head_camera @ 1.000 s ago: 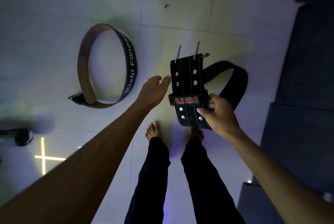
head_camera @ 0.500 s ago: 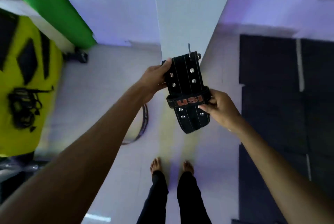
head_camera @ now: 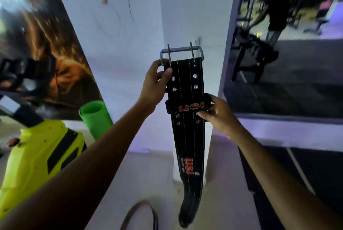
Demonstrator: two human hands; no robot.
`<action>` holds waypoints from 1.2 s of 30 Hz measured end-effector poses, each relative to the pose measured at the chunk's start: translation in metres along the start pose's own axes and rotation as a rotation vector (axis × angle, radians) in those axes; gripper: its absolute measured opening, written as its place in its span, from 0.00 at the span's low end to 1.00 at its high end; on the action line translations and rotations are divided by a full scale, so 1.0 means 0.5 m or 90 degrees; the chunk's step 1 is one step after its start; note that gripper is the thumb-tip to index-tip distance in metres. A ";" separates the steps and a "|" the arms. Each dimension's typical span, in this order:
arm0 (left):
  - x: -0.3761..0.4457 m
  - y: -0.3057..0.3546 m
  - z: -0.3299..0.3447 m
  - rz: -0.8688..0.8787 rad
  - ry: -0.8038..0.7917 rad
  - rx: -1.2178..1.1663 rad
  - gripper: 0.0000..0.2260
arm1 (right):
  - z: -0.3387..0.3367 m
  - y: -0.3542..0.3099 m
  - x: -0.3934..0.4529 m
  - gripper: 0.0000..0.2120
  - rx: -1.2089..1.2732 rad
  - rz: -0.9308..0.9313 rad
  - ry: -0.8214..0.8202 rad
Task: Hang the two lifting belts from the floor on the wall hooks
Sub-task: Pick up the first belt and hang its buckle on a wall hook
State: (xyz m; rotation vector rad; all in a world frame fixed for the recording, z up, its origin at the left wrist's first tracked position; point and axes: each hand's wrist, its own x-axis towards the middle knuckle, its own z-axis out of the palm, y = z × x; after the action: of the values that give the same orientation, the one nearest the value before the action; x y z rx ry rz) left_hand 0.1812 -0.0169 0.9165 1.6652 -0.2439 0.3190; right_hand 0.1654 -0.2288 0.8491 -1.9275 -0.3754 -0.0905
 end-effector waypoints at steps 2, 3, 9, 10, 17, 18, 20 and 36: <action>0.025 0.081 -0.009 0.069 0.008 0.003 0.07 | -0.029 -0.080 0.026 0.24 -0.018 -0.056 0.020; 0.036 0.119 -0.012 0.102 0.011 0.009 0.07 | -0.041 -0.118 0.035 0.26 -0.042 -0.083 0.031; 0.095 0.303 -0.008 0.199 0.035 -0.034 0.06 | -0.125 -0.313 0.051 0.30 -0.029 -0.162 0.040; 0.099 0.329 -0.004 0.203 0.042 -0.051 0.07 | -0.139 -0.349 0.049 0.32 0.001 -0.159 0.033; 0.142 0.471 0.021 0.265 0.081 -0.089 0.08 | -0.227 -0.538 0.079 0.18 0.254 -0.245 -0.009; 0.145 0.483 0.026 0.273 0.079 -0.091 0.08 | -0.231 -0.559 0.088 0.15 0.245 -0.239 0.068; 0.146 0.500 0.035 0.279 0.079 -0.097 0.08 | -0.233 -0.586 0.110 0.08 0.202 -0.225 0.228; 0.181 0.546 0.035 0.240 0.168 -0.154 0.09 | -0.120 -0.367 0.085 0.11 0.233 -0.242 0.241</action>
State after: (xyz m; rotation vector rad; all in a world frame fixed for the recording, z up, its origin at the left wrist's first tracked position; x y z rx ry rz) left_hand 0.1735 -0.0645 1.2007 1.3175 -0.3826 0.7566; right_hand 0.1572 -0.2131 1.0462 -1.4218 -0.4612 -0.5871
